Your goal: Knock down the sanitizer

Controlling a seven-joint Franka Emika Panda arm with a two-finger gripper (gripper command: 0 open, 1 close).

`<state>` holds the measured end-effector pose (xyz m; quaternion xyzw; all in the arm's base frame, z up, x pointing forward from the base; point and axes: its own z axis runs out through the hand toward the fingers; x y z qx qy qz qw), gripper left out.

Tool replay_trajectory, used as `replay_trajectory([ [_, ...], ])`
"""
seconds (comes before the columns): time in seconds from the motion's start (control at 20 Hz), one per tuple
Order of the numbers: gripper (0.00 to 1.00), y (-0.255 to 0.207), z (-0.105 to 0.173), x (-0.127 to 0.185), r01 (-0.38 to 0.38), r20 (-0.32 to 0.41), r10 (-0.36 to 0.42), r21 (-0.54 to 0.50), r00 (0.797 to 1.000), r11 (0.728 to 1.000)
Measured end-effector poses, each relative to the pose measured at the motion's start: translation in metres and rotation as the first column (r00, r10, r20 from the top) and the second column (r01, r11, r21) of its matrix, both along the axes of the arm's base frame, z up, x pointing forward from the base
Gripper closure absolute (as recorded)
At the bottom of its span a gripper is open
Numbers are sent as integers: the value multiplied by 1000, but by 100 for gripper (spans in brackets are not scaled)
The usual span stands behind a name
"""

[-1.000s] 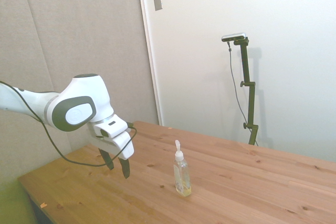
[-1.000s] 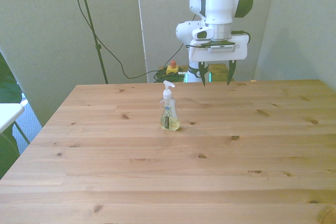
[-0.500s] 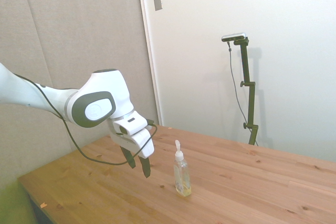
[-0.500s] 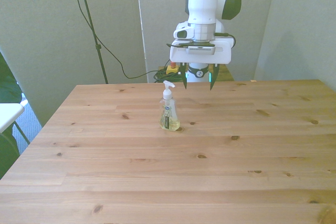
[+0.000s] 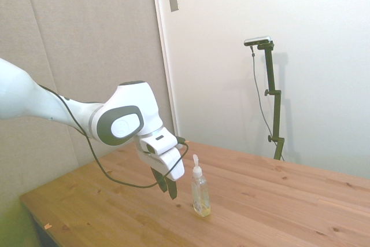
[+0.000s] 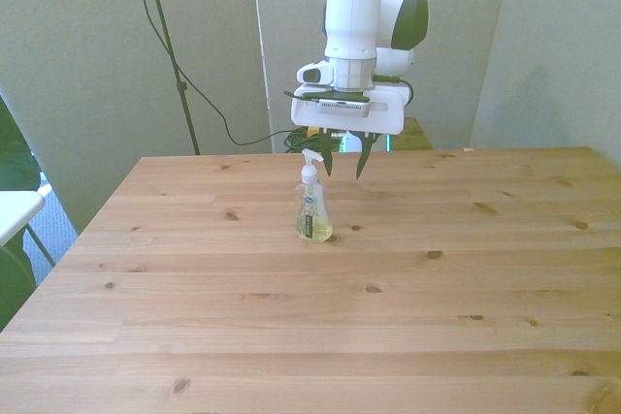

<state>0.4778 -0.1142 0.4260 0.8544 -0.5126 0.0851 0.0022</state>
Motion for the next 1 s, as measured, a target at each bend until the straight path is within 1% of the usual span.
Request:
replay_trajectory([
  [0.35,100,-19,-8,16,69,5,-69,-29,998,997],
  [0.55,100,-32,-16,20,95,9,-95,-32,995,995],
  [0.75,100,-46,-19,35,123,22,-122,-35,992,992],
  [1.0,100,-62,-16,60,154,44,-152,-33,987,988],
])
